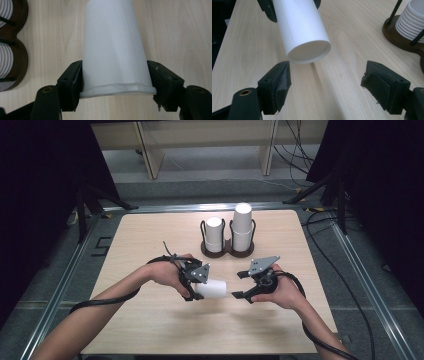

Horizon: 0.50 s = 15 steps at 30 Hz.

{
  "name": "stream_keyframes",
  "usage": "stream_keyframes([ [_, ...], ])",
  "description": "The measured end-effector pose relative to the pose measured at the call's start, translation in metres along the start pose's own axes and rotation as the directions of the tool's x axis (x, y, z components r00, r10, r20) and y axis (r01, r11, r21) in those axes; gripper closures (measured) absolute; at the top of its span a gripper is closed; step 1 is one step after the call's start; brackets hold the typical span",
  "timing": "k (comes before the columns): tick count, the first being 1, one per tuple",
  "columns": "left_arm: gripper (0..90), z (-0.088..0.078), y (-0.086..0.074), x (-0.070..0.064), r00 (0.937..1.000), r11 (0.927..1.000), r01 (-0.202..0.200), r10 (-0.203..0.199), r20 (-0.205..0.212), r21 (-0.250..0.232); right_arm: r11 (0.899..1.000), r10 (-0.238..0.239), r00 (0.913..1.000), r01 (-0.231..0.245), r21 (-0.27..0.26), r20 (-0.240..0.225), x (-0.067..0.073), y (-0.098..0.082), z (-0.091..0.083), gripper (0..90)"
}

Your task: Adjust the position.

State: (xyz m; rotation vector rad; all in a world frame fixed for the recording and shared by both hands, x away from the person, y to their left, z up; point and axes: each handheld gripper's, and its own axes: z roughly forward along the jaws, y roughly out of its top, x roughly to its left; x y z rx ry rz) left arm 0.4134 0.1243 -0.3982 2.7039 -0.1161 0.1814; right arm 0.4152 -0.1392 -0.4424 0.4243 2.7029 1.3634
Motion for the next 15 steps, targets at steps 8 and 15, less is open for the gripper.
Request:
stream_keyframes([
  [8,32.3,0.001,0.004,0.001,1.0000,0.9999,-0.005,0.005,0.004,0.016,1.000,-0.022,0.9997,0.022,0.016,-0.003,0.002,0.006,0.004,21.7],
  [15,32.8,0.002,0.007,0.002,0.9999,0.9996,-0.014,0.014,0.009,0.026,0.999,-0.043,0.9990,0.044,0.023,-0.011,0.004,0.015,0.007,21.7],
])
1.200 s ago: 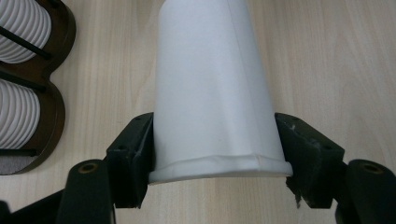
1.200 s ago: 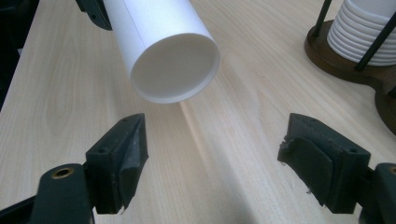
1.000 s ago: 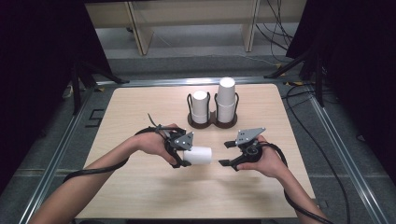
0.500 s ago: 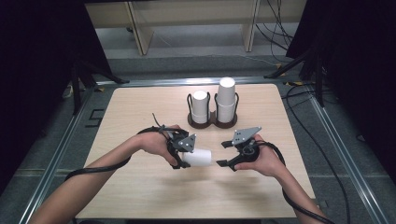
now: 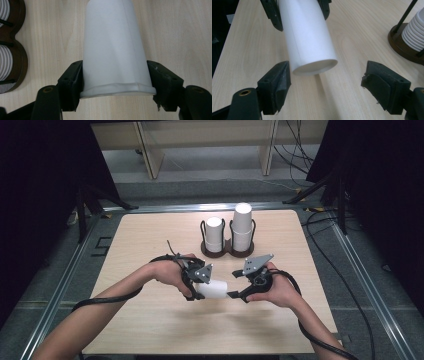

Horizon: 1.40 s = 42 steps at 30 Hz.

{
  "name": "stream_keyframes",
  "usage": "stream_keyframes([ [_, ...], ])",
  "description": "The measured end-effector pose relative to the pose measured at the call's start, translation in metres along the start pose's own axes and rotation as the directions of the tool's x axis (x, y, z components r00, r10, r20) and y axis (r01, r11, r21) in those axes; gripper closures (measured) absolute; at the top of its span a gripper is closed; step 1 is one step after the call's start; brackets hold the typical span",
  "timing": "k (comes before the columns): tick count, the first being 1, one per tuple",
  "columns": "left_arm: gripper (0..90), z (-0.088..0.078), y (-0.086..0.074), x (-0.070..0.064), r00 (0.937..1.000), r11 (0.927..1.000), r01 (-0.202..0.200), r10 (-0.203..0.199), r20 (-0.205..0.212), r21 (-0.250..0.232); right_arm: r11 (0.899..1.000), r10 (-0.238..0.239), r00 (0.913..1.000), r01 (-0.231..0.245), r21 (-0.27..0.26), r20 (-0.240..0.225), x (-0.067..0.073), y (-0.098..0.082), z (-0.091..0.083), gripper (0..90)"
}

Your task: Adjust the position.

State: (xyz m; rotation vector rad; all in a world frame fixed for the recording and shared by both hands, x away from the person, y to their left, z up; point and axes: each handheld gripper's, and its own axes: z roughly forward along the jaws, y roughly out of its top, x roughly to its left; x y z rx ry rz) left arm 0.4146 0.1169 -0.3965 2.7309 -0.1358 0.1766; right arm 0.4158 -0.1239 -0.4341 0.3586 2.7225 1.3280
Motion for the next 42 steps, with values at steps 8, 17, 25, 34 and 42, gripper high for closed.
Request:
stream_keyframes([
  [8,32.8,0.002,0.003,0.001,0.9999,0.9998,-0.010,0.010,0.007,0.019,0.999,-0.032,0.9991,0.032,0.006,-0.027,0.003,0.009,0.005,21.6],
  [17,32.9,0.004,0.007,0.002,0.9998,0.9995,-0.016,0.016,0.013,0.029,0.998,-0.048,0.9980,0.049,0.025,-0.040,0.006,0.014,0.015,21.5],
  [25,32.9,0.005,0.009,0.001,0.9997,0.9993,-0.020,0.020,0.016,0.031,0.997,-0.058,0.9961,0.061,0.042,-0.066,0.008,0.020,0.023,21.6],
  [34,33.0,0.003,0.011,0.002,0.9993,0.9986,-0.036,0.035,0.017,0.040,0.996,-0.065,0.9942,0.071,0.061,-0.086,0.010,0.021,0.034,22.6],
  [42,33.1,0.003,0.012,0.000,0.9994,0.9990,-0.032,0.031,0.018,0.031,0.994,-0.073,0.9931,0.080,0.075,-0.092,0.011,0.022,0.038,26.0],
])
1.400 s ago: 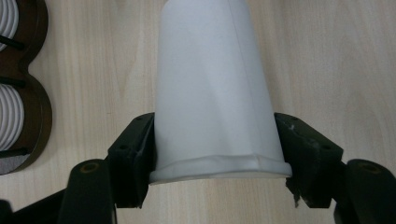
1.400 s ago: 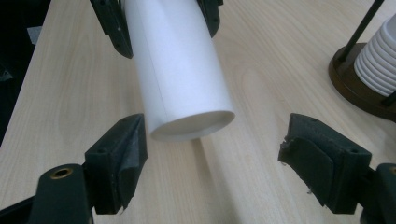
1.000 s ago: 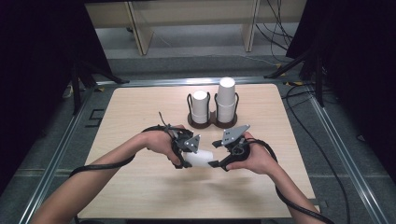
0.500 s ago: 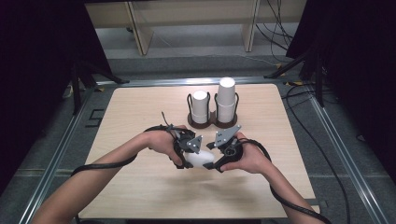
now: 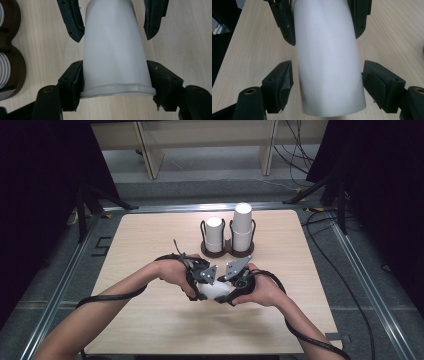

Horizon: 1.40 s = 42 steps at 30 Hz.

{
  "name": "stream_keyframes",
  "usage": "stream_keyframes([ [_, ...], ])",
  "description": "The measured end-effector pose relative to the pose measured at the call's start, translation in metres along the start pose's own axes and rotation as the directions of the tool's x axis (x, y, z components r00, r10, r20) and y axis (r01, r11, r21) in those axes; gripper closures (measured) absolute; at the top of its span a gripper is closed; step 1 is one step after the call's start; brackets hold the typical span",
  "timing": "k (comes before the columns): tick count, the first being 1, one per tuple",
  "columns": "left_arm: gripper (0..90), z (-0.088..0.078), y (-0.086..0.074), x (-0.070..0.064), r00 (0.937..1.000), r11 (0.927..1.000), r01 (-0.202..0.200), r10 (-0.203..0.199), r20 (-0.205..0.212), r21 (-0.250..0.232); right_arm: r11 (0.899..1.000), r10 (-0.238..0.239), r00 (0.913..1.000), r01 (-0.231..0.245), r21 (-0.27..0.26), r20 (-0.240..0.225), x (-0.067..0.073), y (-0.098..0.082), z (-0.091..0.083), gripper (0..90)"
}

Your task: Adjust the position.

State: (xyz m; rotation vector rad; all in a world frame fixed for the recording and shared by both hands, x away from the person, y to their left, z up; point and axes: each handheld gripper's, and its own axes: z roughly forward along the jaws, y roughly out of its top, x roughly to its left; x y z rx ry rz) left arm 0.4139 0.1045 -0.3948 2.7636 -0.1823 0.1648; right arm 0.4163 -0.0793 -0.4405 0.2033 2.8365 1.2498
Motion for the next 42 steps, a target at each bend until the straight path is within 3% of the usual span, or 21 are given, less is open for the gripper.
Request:
stream_keyframes([
  [1,33.1,0.001,0.000,-0.002,0.9997,0.9996,0.023,-0.023,0.006,-0.019,1.000,0.004,1.0000,-0.004,0.002,-0.005,0.000,0.000,0.001,26.5],
  [3,33.0,0.001,0.001,-0.001,1.0000,1.0000,-0.003,0.003,0.003,-0.001,1.000,0.004,1.0000,-0.004,0.009,-0.006,0.000,0.000,0.002,27.5],
  [11,33.2,0.000,0.001,-0.003,0.9999,0.9997,0.014,-0.014,0.010,-0.022,1.000,0.004,0.9999,-0.004,0.005,-0.012,0.000,-0.001,0.003,32.7],
  [12,33.2,-0.002,0.001,-0.001,0.9999,1.0000,-0.006,0.006,0.009,-0.005,1.000,0.003,0.9999,-0.003,0.005,-0.013,0.000,-0.001,0.003,32.9],
  [14,33.3,-0.002,0.002,-0.002,0.9999,0.9999,-0.007,0.007,0.012,-0.008,1.000,-0.011,0.9998,0.011,0.006,-0.018,-0.001,0.000,0.003,33.3],
  [17,33.5,-0.002,0.003,-0.002,0.9997,0.9999,-0.014,0.014,0.018,-0.009,1.000,0.014,0.9990,-0.013,0.023,-0.042,0.001,0.000,0.004,34.0],
  [21,33.7,-0.002,0.003,-0.003,0.9996,0.9998,-0.016,0.016,0.025,-0.009,1.000,0.010,0.9989,-0.009,0.025,-0.047,0.002,-0.002,0.005,34.7],
  [26,33.2,-0.002,0.002,-0.005,0.9993,0.9990,0.000,0.002,0.037,-0.045,1.000,-0.002,0.9984,0.003,0.019,-0.056,0.001,-0.003,0.005,35.3],
  [27,32.3,-0.002,0.002,-0.004,0.9991,0.9990,-0.017,0.019,0.037,-0.042,1.000,0.009,0.9976,-0.007,0.025,-0.068,0.002,-0.003,0.005,35.3],
  [29,28.9,-0.003,-0.001,-0.004,0.9984,0.9976,-0.036,0.038,0.041,-0.059,1.000,-0.020,0.9980,0.021,0.011,-0.060,0.002,-0.003,0.006,35.2],
  [32,15.8,-0.003,-0.007,-0.003,0.9993,0.9951,-0.032,0.033,0.015,-0.094,1.000,-0.013,0.9988,0.014,0.005,-0.047,0.005,-0.002,0.004,35.1],
  [34,12.8,-0.003,-0.011,-0.003,0.9998,0.9932,-0.018,0.017,-0.007,-0.115,1.000,-0.009,0.9990,0.009,-0.010,-0.045,0.006,-0.003,0.002,35.2],
  [35,10.8,-0.003,-0.013,-0.003,0.9998,0.9915,-0.011,0.009,-0.016,-0.130,1.000,-0.021,0.9993,0.021,-0.020,-0.029,0.005,-0.003,0.001,35.1],
  [37,7.9,-0.004,-0.018,-0.003,0.9995,0.9875,0.009,-0.014,-0.029,-0.158,1.000,0.006,0.9998,-0.006,-0.028,-0.021,0.006,-0.006,-0.002,35.2],
  [40,7.4,-0.005,-0.026,-0.001,0.9961,0.9718,0.051,-0.066,-0.058,-0.230,0.998,0.007,1.0000,-0.007,-0.055,0.003,0.004,-0.011,-0.006,35.1],
  [41,7.4,-0.006,-0.030,-0.002,0.9936,0.9577,0.083,-0.101,-0.052,-0.276,0.998,0.009,0.9999,-0.008,-0.064,0.013,0.003,-0.012,-0.007,35.1],
  [42,7.5,-0.007,-0.034,-0.001,0.9928,0.9513,0.090,-0.109,-0.049,-0.295,0.997,0.023,0.9995,-0.021,-0.077,0.022,0.003,-0.015,-0.009,35.1],
])
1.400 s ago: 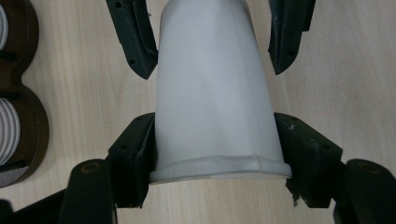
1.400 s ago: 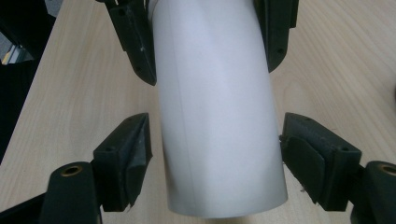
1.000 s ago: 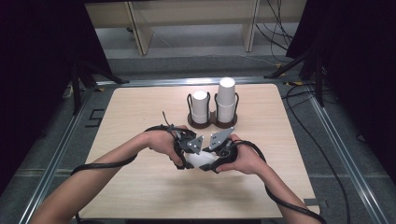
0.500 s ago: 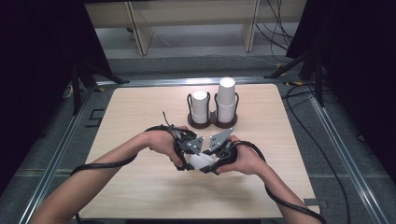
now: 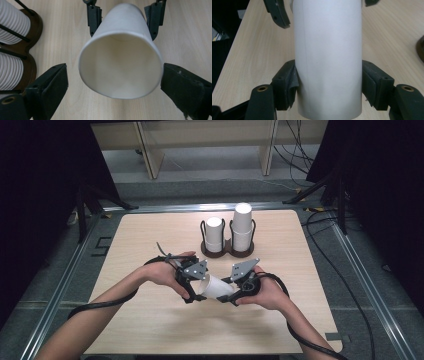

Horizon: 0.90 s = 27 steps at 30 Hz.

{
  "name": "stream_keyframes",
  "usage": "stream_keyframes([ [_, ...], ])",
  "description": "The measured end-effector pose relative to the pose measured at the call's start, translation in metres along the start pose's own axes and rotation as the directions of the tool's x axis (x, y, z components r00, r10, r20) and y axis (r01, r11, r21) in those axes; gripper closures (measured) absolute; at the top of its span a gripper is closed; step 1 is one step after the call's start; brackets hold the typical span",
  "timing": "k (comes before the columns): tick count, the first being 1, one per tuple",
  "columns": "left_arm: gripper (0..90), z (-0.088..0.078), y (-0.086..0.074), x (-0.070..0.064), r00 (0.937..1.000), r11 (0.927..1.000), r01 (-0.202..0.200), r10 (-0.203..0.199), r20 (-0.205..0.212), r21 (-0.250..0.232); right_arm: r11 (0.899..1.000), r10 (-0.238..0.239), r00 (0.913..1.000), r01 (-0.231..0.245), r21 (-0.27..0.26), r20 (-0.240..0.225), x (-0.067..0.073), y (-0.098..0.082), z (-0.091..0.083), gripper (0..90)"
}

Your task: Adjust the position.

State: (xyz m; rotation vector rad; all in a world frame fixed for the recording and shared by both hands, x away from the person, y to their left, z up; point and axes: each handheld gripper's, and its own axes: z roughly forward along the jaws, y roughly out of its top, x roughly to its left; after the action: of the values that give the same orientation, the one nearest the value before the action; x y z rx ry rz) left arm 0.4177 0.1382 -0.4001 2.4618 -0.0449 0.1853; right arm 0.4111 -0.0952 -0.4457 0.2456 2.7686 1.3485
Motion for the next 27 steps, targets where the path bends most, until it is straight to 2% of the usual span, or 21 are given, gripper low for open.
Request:
stream_keyframes([
  [1,7.5,-0.002,-0.003,0.001,0.9998,0.9996,0.017,-0.016,0.007,-0.023,1.000,0.020,0.9998,-0.020,-0.011,0.005,0.000,-0.002,-0.002,35.0],
  [3,7.3,-0.004,-0.010,0.001,0.9983,0.9941,0.054,-0.056,-0.014,-0.094,0.999,0.022,0.9994,-0.021,-0.046,0.026,-0.001,-0.005,-0.005,35.0],
  [5,7.3,-0.006,-0.017,0.000,0.9929,0.9804,0.109,-0.115,-0.030,-0.165,0.996,0.039,0.9980,-0.035,-0.080,0.049,-0.001,-0.008,-0.009,34.9],
  [6,7.2,-0.008,-0.022,0.000,0.9890,0.9704,0.135,-0.144,-0.033,-0.201,0.995,0.039,0.9975,-0.034,-0.090,0.059,-0.002,-0.009,-0.011,35.0],
  [7,6.9,-0.010,-0.025,0.000,0.9856,0.9633,0.154,-0.165,-0.035,-0.220,0.993,0.051,0.9957,-0.043,-0.111,0.077,-0.001,-0.011,-0.013,34.9],
  [9,6.7,-0.010,-0.033,-0.001,0.9739,0.9411,0.204,-0.223,-0.042,-0.270,0.987,0.055,0.9929,-0.038,-0.153,0.106,-0.002,-0.012,-0.015,34.8],
  [10,6.5,-0.009,-0.037,-0.001,0.9669,0.9242,0.226,-0.251,-0.045,-0.308,0.985,0.066,0.9904,-0.045,-0.165,0.121,-0.002,-0.013,-0.017,34.8],
  [12,6.4,-0.008,-0.041,-0.002,0.9547,0.9036,0.256,-0.292,-0.057,-0.344,0.979,0.091,0.9860,-0.062,-0.195,0.140,-0.002,-0.015,-0.018,34.7],
  [13,6.3,-0.007,-0.044,-0.001,0.9430,0.8839,0.283,-0.327,-0.061,-0.373,0.976,0.100,0.9841,-0.068,-0.206,0.147,-0.002,-0.016,-0.018,34.7],
  [15,6.4,-0.004,-0.048,-0.001,0.9266,0.8484,0.320,-0.373,-0.047,-0.421,0.968,0.113,0.9774,-0.068,-0.240,0.179,-0.003,-0.018,-0.017,34.6],
  [16,6.3,-0.002,-0.050,-0.002,0.9157,0.8327,0.336,-0.398,-0.054,-0.440,0.965,0.119,0.9741,-0.068,-0.252,0.193,-0.003,-0.018,-0.017,34.5],
  [17,6.3,0.001,-0.051,-0.003,0.9040,0.8076,0.356,-0.425,-0.046,-0.470,0.961,0.126,0.9705,-0.068,-0.267,0.206,-0.003,-0.019,-0.016,34.5],
  [18,6.3,0.002,-0.052,-0.003,0.8968,0.8028,0.367,-0.440,-0.050,-0.470,0.960,0.139,0.9673,-0.078,-0.270,0.212,-0.003,-0.020,-0.017,34.4],
  [19,6.3,0.004,-0.053,-0.003,0.8942,0.7934,0.374,-0.446,-0.041,-0.481,0.952,0.144,0.9667,-0.077,-0.295,0.212,-0.003,-0.021,-0.014,34.4],
  [20,6.2,0.005,-0.053,-0.004,0.8844,0.7816,0.385,-0.464,-0.046,-0.491,0.949,0.149,0.9651,-0.078,-0.304,0.216,-0.004,-0.021,-0.014,34.3],
  [22,6.2,0.007,-0.053,-0.004,0.8726,0.7581,0.411,-0.488,-0.023,-0.507,0.947,0.155,0.9526,-0.067,-0.314,0.262,-0.003,-0.022,-0.013,34.3],
  [23,6.2,0.007,-0.053,-0.005,0.8666,0.7535,0.416,-0.498,-0.028,-0.509,0.945,0.151,0.9505,-0.058,-0.323,0.271,-0.003,-0.022,-0.012,34.2],
  [24,6.3,0.008,-0.052,-0.005,0.8596,0.7344,0.427,-0.511,-0.014,-0.527,0.943,0.157,0.9489,-0.062,-0.326,0.274,-0.003,-0.022,-0.012,34.2],
  [25,6.2,0.008,-0.051,-0.005,0.8560,0.7247,0.435,-0.517,-0.004,-0.534,0.937,0.173,0.9469,-0.073,-0.342,0.271,-0.002,-0.022,-0.010,34.3],
  [26,6.2,0.009,-0.051,-0.004,0.8490,0.7137,0.440,-0.528,-0.006,-0.545,0.934,0.180,0.9434,-0.075,-0.348,0.279,-0.002,-0.022,-0.010,34.2],
  [27,6.3,0.010,-0.050,-0.004,0.8454,0.7054,0.446,-0.534,0.001,-0.551,0.936,0.173,0.9425,-0.066,-0.347,0.286,-0.002,-0.022,-0.009,34.2],
])
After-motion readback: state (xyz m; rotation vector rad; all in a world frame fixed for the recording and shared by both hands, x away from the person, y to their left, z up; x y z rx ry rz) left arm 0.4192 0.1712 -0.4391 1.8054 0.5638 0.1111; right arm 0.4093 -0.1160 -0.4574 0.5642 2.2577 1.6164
